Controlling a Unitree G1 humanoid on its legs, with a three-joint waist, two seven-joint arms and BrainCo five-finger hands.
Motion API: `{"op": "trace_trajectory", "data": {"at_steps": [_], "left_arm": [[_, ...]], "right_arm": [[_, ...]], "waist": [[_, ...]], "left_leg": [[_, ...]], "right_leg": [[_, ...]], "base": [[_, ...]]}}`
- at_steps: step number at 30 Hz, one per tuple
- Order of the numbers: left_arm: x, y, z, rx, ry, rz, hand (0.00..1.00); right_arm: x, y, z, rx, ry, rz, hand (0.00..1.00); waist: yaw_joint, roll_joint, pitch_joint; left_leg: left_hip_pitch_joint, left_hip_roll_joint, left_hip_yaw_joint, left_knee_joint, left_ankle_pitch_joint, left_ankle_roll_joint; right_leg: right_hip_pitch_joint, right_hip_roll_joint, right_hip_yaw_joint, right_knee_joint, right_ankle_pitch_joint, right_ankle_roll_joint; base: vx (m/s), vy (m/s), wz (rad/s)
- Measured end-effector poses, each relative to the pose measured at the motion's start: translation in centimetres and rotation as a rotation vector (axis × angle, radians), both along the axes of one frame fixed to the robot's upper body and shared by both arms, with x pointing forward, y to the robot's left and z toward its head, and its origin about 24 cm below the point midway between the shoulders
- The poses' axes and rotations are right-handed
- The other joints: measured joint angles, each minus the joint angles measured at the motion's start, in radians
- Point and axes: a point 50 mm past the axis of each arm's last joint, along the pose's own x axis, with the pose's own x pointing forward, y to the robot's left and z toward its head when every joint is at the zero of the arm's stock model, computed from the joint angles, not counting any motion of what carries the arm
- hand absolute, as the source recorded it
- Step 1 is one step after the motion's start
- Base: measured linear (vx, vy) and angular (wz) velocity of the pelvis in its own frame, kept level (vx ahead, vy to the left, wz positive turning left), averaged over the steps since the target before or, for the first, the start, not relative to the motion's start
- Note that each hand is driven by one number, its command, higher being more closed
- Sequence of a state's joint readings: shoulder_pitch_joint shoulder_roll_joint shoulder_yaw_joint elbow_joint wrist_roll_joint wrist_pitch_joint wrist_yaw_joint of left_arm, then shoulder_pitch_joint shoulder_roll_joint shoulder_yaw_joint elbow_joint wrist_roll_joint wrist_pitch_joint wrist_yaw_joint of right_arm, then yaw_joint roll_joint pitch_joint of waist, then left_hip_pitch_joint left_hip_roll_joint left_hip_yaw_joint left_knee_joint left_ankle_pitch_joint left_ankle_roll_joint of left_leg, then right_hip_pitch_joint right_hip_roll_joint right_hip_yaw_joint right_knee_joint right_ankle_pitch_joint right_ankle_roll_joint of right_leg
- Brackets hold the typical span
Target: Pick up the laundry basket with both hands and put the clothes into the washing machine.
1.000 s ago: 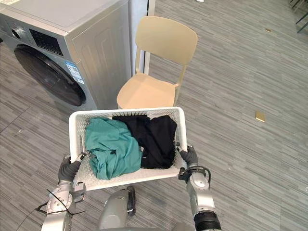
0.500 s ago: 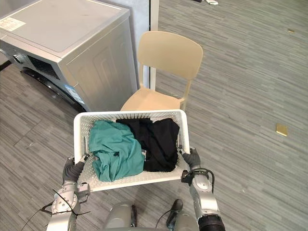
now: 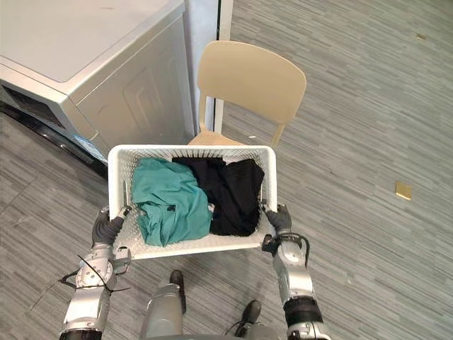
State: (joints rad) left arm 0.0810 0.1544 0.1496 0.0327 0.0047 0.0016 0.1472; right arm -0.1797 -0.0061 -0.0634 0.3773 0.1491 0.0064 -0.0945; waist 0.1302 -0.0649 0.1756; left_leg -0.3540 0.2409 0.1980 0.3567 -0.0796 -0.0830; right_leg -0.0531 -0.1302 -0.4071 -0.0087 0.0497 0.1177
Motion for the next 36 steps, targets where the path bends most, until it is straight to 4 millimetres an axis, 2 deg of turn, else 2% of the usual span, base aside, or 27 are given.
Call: {"op": "trace_trajectory", "data": {"at_steps": [3, 4, 5, 7, 8, 9, 10, 11, 14, 18, 21, 22, 27, 29, 35, 36], "left_arm": [[2.5, -0.4, 1.1, 0.029, -0.032, -0.039, 1.0], [3.6, -0.7, 1.8, 0.036, -0.056, -0.058, 1.0], [5.5, -1.2, 3.4, 0.057, -0.103, -0.086, 1.0], [7.6, -1.9, 5.3, 0.075, -0.15, -0.122, 1.0], [9.5, -2.5, 7.5, 0.084, -0.198, -0.147, 1.0], [10.2, -2.6, 8.5, 0.091, -0.221, -0.151, 1.0], [11.6, -3.0, 10.8, 0.101, -0.274, -0.159, 1.0], [12.2, -3.3, 11.9, 0.105, -0.3, -0.166, 1.0], [14.7, -4.7, 18.7, 0.121, -0.451, -0.175, 1.0], [15.6, -4.7, 22.9, 0.131, -0.533, -0.144, 1.0], [16.0, -4.6, 24.6, 0.098, -0.559, -0.131, 1.0], [16.3, -4.5, 25.7, 0.088, -0.569, -0.118, 1.0], [17.2, -3.8, 27.5, 0.048, -0.546, -0.083, 1.0], [17.4, -3.4, 28.2, 0.051, -0.528, -0.069, 1.0], [17.7, -3.5, 29.5, 0.041, -0.501, -0.089, 1.0], [17.7, -3.5, 29.8, 0.042, -0.502, -0.087, 0.0]], "right_arm": [[1.5, -0.1, 1.7, -0.005, -0.054, -0.016, 1.0], [2.3, -0.5, 2.5, -0.017, -0.076, -0.031, 1.0], [3.5, -1.3, 3.7, -0.025, -0.101, -0.054, 1.0], [5.0, -2.1, 5.3, -0.039, -0.13, -0.086, 1.0], [6.5, -3.0, 7.4, -0.04, -0.175, -0.127, 1.0], [7.0, -3.2, 8.4, -0.035, -0.197, -0.136, 1.0], [8.0, -3.6, 10.5, -0.029, -0.247, -0.157, 1.0], [8.3, -3.8, 11.5, -0.024, -0.272, -0.17, 1.0], [9.8, -4.0, 16.4, 0.047, -0.402, -0.221, 1.0], [10.5, -3.3, 19.6, 0.106, -0.49, -0.22, 1.0], [10.5, -3.2, 21.1, 0.126, -0.546, -0.218, 1.0], [10.6, -3.0, 21.9, 0.157, -0.566, -0.21, 1.0], [11.6, -2.0, 23.6, 0.182, -0.572, -0.189, 1.0], [12.2, -1.6, 23.9, 0.189, -0.548, -0.18, 1.0], [13.1, -1.5, 23.4, 0.234, -0.486, -0.177, 1.0], [13.2, -1.5, 23.6, 0.234, -0.484, -0.175, 0.0]], "waist": [[0.009, -0.002, 0.015], [0.009, 0.0, 0.048], [0.01, -0.008, 0.089], [0.007, -0.011, 0.12], [-0.003, -0.012, 0.164], [-0.006, -0.012, 0.188], [-0.006, -0.011, 0.231], [-0.006, -0.011, 0.237], [-0.004, -0.008, 0.239], [-0.005, -0.006, 0.258], [-0.009, -0.006, 0.261], [-0.01, -0.006, 0.28], [-0.024, -0.016, 0.32], [-0.036, -0.018, 0.322], [-0.034, -0.019, 0.323], [-0.033, -0.019, 0.323]], "left_leg": [[-0.054, 0.005, 0.005, -0.01, 0.013, -0.008], [-0.061, 0.007, 0.005, -0.016, 0.023, -0.005], [-0.083, 0.006, 0.014, -0.035, 0.043, -0.003], [-0.125, 0.005, 0.014, -0.042, 0.066, 0.004], [-0.155, 0.006, 0.013, -0.039, 0.082, 0.014], [-0.159, 0.006, 0.013, -0.035, 0.084, 0.016], [-0.171, 0.011, 0.012, -0.02, 0.084, 0.017], [-0.19, 0.014, 0.011, -0.01, 0.084, 0.017], [-0.29, 0.04, -0.001, 0.022, 0.092, 0.028], [-0.323, 0.061, -0.005, 0.039, 0.092, 0.027], [-0.368, 0.072, -0.008, 0.049, 0.093, 0.026], [-0.389, 0.079, -0.011, 0.057, 0.093, 0.025], [-0.426, 0.098, -0.016, 0.07, 0.094, 0.025], [-0.439, 0.103, -0.022, 0.078, 0.094, 0.025], [-0.44, 0.113, -0.025, 0.097, 0.094, 0.025], [-0.44, 0.113, -0.024, 0.097, 0.093, 0.025]], "right_leg": [[-0.067, 0.007, 0.009, 0.0, 0.006, -0.01], [-0.08, 0.008, 0.013, 0.0, 0.014, -0.02], [-0.12, 0.008, 0.024, 0.009, 0.024, -0.027], [-0.168, 0.01, 0.024, 0.011, 0.044, -0.031], [-0.195, 0.012, 0.025, 0.01, 0.063, -0.034], [-0.198, 0.012, 0.025, 0.01, 0.069, -0.034], [-0.207, 0.013, 0.027, 0.014, 0.076, -0.033], [-0.225, 0.013, 0.027, 0.022, 0.077, -0.035], [-0.315, 0.024, 0.017, 0.044, 0.088, -0.048], [-0.346, 0.027, -0.006, 0.061, 0.089, -0.051], [-0.385, 0.03, -0.03, 0.066, 0.089, -0.051], [-0.406, 0.033, -0.041, 0.078, 0.089, -0.051], [-0.436, 0.04, -0.097, 0.095, 0.091, -0.054], [-0.441, 0.043, -0.118, 0.096, 0.092, -0.056], [-0.441, 0.037, -0.171, 0.127, 0.093, -0.057], [-0.441, 0.037, -0.173, 0.127, 0.093, -0.057]], "base": [[-0.1, 0.007, -0.27], [-0.15, 0.014, -0.19], [-0.2, 0.021, -0.19], [-0.18, 0.018, -0.11], [-0.1, 0.016, -0.07], [-0.12, 0.027, -0.09], [-0.11, 0.029, -0.1], [-0.15, 0.031, -0.13], [-0.11, -0.01, -0.1], [-0.03, -0.044, -0.07], [0.0, -0.053, -0.07], [0.02, -0.043, -0.06], [0.04, -0.041, -0.05], [0.07, -0.039, 0.01], [0.09, -0.006, 0.01], [0.09, 0.012, 0.02]]}}
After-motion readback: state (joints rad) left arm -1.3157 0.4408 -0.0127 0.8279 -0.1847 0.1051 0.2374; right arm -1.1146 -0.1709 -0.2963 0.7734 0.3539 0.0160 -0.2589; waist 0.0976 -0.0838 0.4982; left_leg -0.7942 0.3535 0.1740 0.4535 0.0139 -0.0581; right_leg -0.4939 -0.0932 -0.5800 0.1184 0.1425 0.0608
